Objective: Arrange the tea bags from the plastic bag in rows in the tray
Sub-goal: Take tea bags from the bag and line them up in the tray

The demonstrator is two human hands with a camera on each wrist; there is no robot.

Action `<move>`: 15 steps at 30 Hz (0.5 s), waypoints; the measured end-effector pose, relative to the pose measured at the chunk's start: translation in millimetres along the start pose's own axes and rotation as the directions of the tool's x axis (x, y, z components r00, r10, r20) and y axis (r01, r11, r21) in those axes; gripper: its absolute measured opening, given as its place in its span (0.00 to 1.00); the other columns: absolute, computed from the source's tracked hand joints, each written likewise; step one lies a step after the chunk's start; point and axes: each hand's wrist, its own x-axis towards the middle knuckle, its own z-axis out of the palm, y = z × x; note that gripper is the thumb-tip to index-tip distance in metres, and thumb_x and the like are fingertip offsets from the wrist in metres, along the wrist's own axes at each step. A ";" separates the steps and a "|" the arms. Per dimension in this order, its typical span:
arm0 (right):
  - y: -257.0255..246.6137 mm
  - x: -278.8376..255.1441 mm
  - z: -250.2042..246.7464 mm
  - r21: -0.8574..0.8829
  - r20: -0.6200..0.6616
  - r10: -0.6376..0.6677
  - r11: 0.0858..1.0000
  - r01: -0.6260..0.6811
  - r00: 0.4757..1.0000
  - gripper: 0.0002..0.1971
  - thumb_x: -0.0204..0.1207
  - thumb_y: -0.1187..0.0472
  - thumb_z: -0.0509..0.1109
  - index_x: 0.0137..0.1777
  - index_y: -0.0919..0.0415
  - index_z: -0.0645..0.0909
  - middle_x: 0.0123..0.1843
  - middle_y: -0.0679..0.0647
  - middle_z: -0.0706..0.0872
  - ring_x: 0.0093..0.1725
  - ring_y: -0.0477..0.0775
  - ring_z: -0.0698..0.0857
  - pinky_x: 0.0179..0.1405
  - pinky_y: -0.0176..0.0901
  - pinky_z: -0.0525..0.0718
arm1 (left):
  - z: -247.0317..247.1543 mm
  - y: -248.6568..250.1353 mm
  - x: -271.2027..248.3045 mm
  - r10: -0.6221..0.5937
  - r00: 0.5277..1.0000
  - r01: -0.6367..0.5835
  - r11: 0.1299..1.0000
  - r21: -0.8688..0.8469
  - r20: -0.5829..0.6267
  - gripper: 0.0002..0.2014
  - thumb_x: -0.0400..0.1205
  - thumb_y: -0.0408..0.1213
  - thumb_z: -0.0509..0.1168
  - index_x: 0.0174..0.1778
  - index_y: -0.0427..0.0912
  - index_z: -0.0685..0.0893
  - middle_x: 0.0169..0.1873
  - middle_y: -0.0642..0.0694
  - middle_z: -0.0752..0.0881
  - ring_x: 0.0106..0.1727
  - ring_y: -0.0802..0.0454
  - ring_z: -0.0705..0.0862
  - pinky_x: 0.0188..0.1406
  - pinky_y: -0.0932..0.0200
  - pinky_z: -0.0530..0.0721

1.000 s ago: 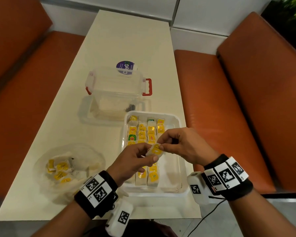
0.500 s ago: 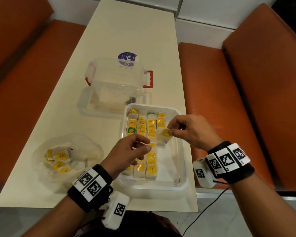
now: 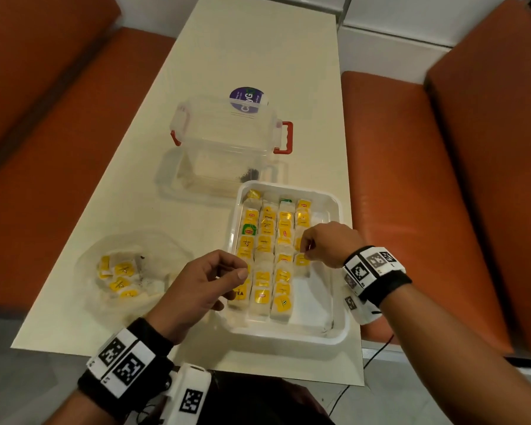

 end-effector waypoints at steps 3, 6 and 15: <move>0.3 9.3 0.2 -0.007 -0.006 0.019 1.000 -0.019 1.000 0.03 0.78 0.52 0.73 0.50 0.43 0.87 0.48 0.45 0.88 0.45 0.49 0.84 0.33 0.40 0.74 | -1.5 -2.5 -2.4 -0.005 1.000 0.005 1.000 -0.001 -0.008 0.01 0.81 0.41 0.74 0.47 0.50 0.89 0.43 0.43 0.89 0.37 0.52 0.84 0.34 0.58 0.79; 1.5 13.5 0.3 -0.009 -0.010 0.024 1.000 -0.024 1.000 0.03 0.78 0.52 0.73 0.51 0.44 0.87 0.48 0.45 0.88 0.45 0.50 0.84 0.35 0.40 0.75 | -2.2 -2.2 -3.1 -0.003 1.000 0.003 1.000 -0.002 -0.006 0.01 0.82 0.40 0.73 0.45 0.52 0.89 0.42 0.45 0.88 0.38 0.52 0.84 0.34 0.58 0.79; 4.6 14.8 -3.1 0.037 -0.016 0.043 0.998 -0.043 0.999 0.03 0.77 0.51 0.74 0.48 0.44 0.84 0.48 0.43 0.89 0.47 0.49 0.86 0.33 0.39 0.75 | -0.4 2.1 -0.1 -0.015 1.000 0.015 1.000 0.013 -0.022 0.02 0.81 0.38 0.72 0.48 0.48 0.89 0.42 0.44 0.88 0.36 0.53 0.84 0.33 0.59 0.79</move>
